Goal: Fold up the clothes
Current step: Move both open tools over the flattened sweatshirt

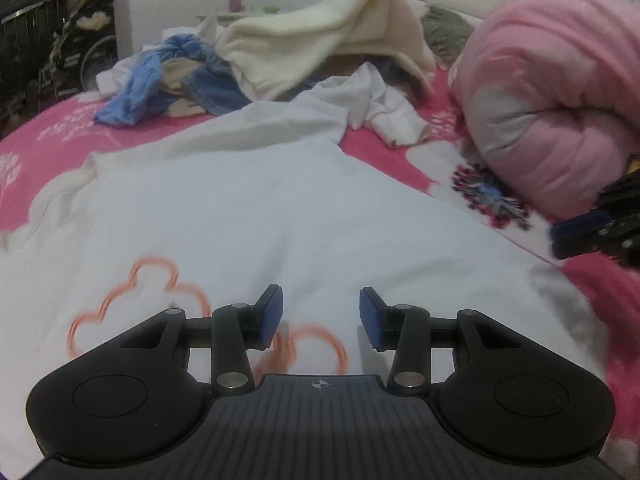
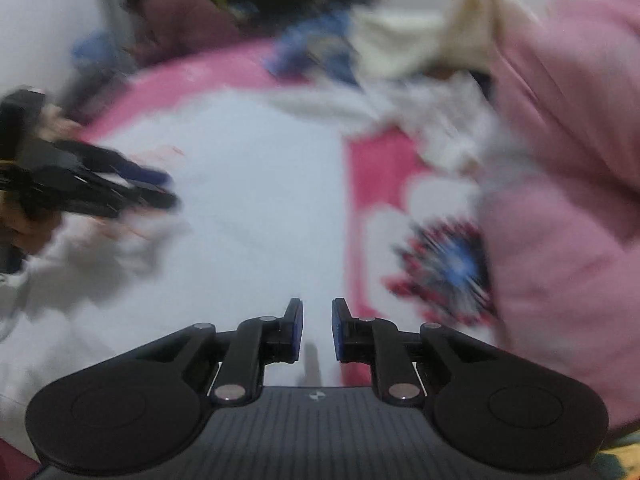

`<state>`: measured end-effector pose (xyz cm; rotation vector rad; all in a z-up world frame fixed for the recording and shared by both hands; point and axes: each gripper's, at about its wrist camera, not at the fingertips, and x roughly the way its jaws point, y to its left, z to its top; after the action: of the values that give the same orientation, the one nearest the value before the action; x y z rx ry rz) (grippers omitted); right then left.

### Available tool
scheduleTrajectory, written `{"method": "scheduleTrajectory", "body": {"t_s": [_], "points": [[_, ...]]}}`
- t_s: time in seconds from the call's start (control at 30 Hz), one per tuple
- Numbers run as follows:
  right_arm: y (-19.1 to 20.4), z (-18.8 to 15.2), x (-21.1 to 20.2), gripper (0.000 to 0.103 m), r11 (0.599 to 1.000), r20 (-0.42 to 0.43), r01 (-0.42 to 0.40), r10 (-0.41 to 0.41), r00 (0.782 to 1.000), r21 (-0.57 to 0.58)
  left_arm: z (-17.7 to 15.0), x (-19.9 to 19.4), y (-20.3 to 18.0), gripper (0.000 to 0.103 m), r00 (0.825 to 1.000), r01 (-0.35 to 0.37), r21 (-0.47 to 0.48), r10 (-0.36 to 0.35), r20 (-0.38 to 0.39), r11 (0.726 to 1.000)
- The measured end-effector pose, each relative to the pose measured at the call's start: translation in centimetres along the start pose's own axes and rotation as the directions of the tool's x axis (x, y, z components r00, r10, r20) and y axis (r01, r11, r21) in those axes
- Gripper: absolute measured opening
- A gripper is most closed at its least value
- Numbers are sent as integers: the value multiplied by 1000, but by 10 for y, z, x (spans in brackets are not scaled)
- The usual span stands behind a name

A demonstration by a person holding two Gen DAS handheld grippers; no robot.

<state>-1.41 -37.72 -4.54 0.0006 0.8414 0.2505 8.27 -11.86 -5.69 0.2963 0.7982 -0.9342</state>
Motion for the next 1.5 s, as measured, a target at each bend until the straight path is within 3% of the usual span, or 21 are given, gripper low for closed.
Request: {"method": "scheduleTrajectory", "body": {"t_s": [0.1, 0.17, 0.27, 0.37, 0.53, 0.77, 0.83, 0.97, 1.07, 1.17, 1.3, 1.43, 1.5], "points": [[44, -8, 5, 17, 995, 40, -68, 71, 997, -67, -26, -28, -6, 43, 997, 26, 4, -25, -78, 1000], [63, -23, 19, 17, 991, -8, -98, 97, 995, -91, -50, -45, -13, 44, 989, 35, 10, -34, -145, 999], [77, -52, 34, 17, 988, -88, -57, 44, 995, -146, -85, -66, -25, 44, 972, 38, 13, -34, -231, 999], [80, -64, 25, 21, 984, -38, -26, 20, 999, -177, -115, -77, -27, 45, 956, 45, -61, -61, -287, 997], [75, -54, 19, 22, 995, -83, 1, -9, 997, -103, -134, -99, -35, 46, 958, 18, -82, -41, -285, 996], [95, -44, 4, 22, 988, 5, -87, 88, 996, -127, -150, -116, -35, 46, 954, -1, -157, -46, -297, 988], [104, -51, 13, 22, 983, -38, -117, 113, 993, -143, -155, -120, -39, 46, 952, -5, -173, -48, -302, 985], [121, -60, 25, 26, 971, -88, -102, 85, 992, -216, -165, -136, -46, 46, 952, -14, -199, -48, -303, 980], [130, -46, 20, 26, 956, -91, -149, 130, 987, -251, -166, -161, -44, 47, 961, -122, -133, 84, -263, 984], [145, -25, 16, 26, 919, -122, -255, 228, 966, -301, -172, -190, -23, 47, 954, -237, -202, 188, -232, 950], [184, 2, 21, 26, 820, -196, -385, 332, 923, -424, -193, -214, 9, 47, 926, -351, -334, 271, -264, 875], [224, 27, 38, 26, 765, -280, -485, 399, 873, -424, -205, -213, 20, 48, 929, -347, -413, 248, -274, 842], [237, 37, 47, 26, 765, -310, -519, 423, 851, -382, -207, -205, 23, 48, 928, -358, -433, 263, -265, 827]]}}
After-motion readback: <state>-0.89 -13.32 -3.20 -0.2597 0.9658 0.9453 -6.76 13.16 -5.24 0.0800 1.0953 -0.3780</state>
